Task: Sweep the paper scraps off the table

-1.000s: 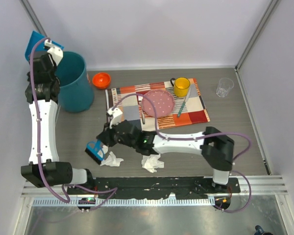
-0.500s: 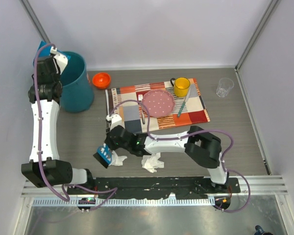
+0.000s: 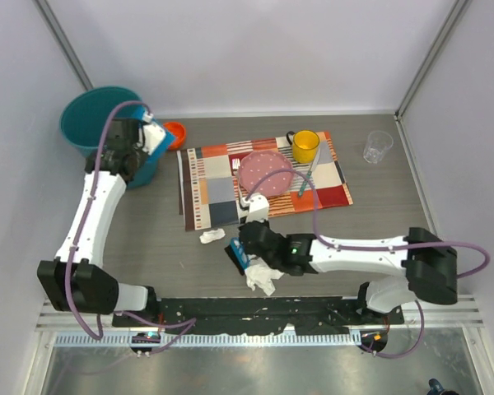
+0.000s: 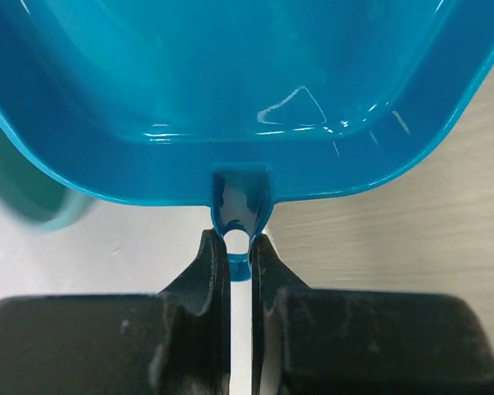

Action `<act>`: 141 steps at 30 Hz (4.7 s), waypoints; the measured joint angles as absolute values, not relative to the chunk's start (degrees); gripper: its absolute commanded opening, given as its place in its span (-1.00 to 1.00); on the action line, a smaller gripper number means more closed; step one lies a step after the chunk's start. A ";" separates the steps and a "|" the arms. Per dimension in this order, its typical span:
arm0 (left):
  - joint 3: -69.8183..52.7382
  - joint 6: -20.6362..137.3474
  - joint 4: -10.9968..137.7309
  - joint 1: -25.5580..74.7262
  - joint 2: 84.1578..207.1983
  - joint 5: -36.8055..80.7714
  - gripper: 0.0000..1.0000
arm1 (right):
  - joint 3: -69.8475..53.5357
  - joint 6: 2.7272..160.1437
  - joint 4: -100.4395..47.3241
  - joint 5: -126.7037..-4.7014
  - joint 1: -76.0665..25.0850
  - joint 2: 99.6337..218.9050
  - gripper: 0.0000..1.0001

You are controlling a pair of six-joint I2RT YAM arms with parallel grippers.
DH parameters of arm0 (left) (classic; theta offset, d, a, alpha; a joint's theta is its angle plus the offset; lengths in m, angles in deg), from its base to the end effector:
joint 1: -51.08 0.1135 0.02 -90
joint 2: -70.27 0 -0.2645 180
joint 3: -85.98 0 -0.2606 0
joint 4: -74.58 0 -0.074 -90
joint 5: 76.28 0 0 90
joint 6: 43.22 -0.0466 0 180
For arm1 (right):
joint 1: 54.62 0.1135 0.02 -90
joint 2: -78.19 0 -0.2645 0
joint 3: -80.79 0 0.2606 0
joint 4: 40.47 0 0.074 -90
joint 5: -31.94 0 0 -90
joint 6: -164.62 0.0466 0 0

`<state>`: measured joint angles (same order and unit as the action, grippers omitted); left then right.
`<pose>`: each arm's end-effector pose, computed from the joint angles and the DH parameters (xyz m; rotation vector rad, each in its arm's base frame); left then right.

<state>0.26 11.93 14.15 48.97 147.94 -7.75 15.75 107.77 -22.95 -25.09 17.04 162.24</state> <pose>0.2984 0.0061 0.3651 0.5705 2.3122 0.7170 0.1279 0.3051 0.2244 -0.3978 2.0900 0.4599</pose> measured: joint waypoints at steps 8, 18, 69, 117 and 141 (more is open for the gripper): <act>-8.09 14.00 6.35 36.63 147.77 1.10 -1.00 | 17.13 105.84 -15.73 -21.29 16.63 152.80 -0.98; -19.08 12.34 1.28 34.24 144.07 -0.74 -1.00 | 7.16 103.24 -3.89 -12.76 16.58 150.26 -0.99; -22.60 10.57 -8.25 17.83 163.83 5.45 -1.00 | -3.09 108.18 -16.15 -22.75 12.23 175.94 -0.99; 10.42 26.94 -3.42 41.04 165.49 34.52 -1.00 | 3.73 103.09 2.95 0.13 7.49 141.48 -0.99; 59.30 33.21 -14.70 65.00 178.21 35.55 -1.00 | 6.07 104.99 7.22 -0.44 7.49 141.45 -0.99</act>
<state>59.30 33.21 -14.70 65.00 178.21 35.55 6.07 104.99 7.22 -0.44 7.49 141.45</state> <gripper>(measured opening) 0.080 0.140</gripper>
